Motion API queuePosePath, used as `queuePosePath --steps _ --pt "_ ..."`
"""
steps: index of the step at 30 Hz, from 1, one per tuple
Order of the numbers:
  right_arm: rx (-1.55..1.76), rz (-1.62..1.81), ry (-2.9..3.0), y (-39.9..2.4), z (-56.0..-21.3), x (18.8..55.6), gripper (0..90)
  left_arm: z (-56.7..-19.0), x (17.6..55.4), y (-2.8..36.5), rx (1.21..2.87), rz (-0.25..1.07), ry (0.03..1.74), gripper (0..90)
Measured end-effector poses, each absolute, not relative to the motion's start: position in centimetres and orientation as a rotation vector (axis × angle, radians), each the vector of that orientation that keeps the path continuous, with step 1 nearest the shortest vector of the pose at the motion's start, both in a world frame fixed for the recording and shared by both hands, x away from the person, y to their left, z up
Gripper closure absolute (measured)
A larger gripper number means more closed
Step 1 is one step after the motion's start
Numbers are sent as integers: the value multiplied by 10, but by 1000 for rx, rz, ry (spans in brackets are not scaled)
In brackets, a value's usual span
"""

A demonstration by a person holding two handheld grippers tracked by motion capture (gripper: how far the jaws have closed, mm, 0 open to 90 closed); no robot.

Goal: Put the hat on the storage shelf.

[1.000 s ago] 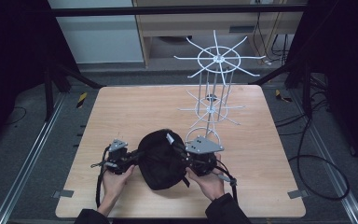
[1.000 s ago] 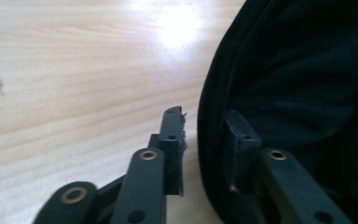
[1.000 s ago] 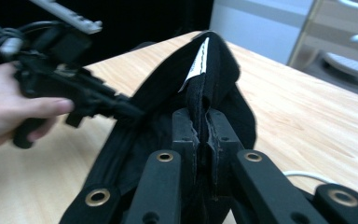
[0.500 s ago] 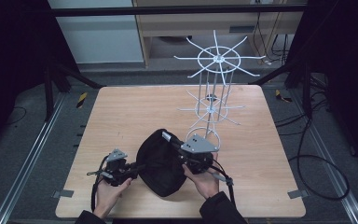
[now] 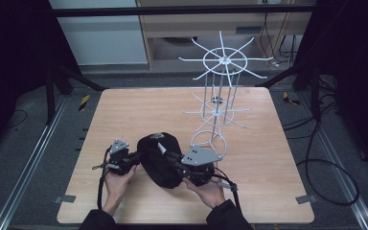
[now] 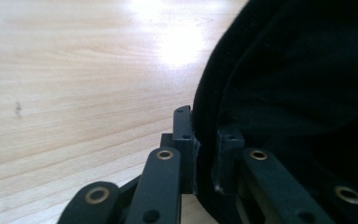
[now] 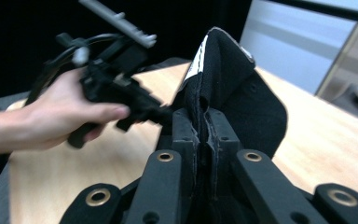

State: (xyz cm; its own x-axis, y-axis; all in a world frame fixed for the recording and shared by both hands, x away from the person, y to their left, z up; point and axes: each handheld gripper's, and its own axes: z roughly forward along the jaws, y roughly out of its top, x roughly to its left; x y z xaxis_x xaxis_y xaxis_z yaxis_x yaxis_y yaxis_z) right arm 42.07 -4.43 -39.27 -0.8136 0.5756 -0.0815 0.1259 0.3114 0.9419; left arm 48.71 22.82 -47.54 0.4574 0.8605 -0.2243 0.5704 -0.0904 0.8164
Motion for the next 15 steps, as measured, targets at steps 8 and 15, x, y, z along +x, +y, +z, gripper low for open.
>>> queuePosePath --steps 8,15 --pt "621 1478 2254 -43 -408 416 839 -482 494 231 1796 348 1241 755" --pt "624 1394 2276 -45 -417 410 836 -476 487 243 1789 308 1215 500"
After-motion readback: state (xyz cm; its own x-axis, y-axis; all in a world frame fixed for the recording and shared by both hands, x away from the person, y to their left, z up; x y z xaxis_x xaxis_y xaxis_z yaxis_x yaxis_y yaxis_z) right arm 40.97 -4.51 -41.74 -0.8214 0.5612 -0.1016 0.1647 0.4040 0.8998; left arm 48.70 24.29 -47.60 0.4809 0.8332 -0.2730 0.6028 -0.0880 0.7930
